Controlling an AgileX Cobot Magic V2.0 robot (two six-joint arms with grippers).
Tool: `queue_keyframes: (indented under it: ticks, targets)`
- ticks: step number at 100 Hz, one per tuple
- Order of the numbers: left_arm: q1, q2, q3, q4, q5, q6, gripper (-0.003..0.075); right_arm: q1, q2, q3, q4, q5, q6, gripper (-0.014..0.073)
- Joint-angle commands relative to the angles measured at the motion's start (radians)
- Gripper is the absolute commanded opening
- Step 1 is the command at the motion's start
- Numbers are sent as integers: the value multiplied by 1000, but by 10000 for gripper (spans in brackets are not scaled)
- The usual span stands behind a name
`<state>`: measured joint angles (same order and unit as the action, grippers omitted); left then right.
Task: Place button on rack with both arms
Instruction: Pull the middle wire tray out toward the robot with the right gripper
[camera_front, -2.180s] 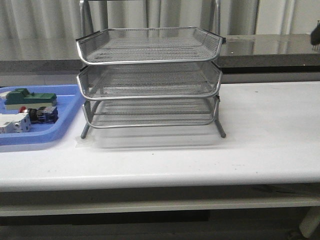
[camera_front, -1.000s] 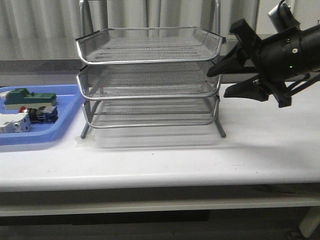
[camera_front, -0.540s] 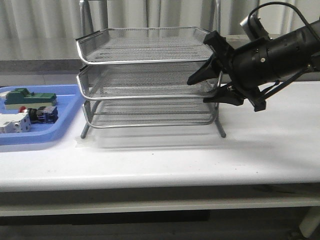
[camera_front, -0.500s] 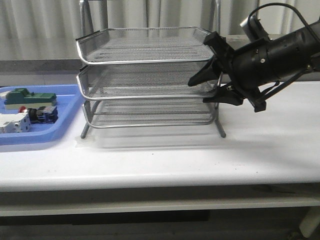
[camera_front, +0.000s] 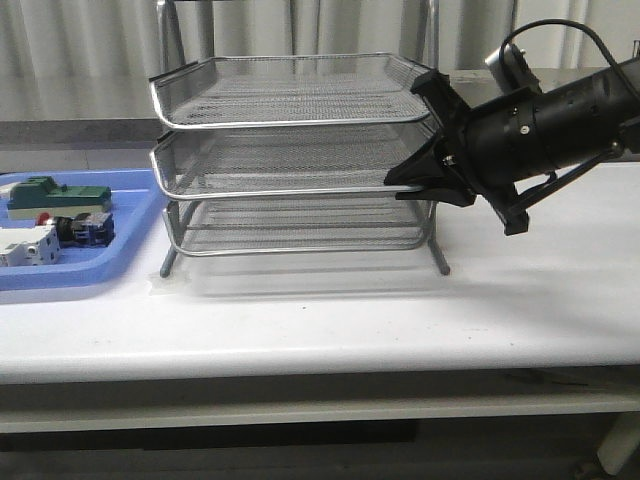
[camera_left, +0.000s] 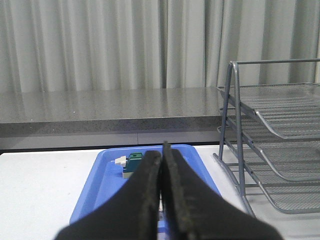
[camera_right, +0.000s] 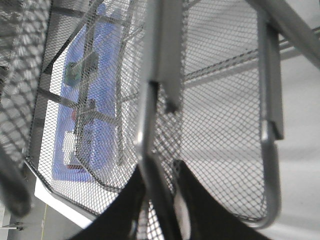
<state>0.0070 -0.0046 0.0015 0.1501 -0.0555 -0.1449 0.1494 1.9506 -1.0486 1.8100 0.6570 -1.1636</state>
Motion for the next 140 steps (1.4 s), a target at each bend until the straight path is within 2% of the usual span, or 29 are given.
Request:
queue_keyframes:
  ticks: [1, 20, 48, 77, 87, 106, 113, 140]
  targets:
    - [-6, -34, 45, -6, -82, -10, 4, 1, -43, 12, -17, 24, -24, 15]
    - [-6, -34, 45, -6, -82, -10, 4, 1, -54, 95, -18, 68, -40, 15]
    - [-6, -34, 45, -6, -82, -10, 4, 1, -187, 272, -18, 47, -120, 15]
    - [-6, -34, 45, -6, -82, -10, 4, 1, -285, 410, -17, 30, -129, 23]
    - [-6, -34, 45, -6, -82, -10, 4, 1, -288, 412, -17, 30, -129, 83]
    - [-6, -34, 45, -6, -82, -10, 4, 0, -288, 412, -12, 57, -129, 365]
    - [-6, -34, 45, -6, -82, -10, 4, 0, -289, 412, -12, 64, -129, 432]
    - [-6, -34, 45, -6, -82, -10, 4, 0, -360, 415, -21, 63, -128, 445]
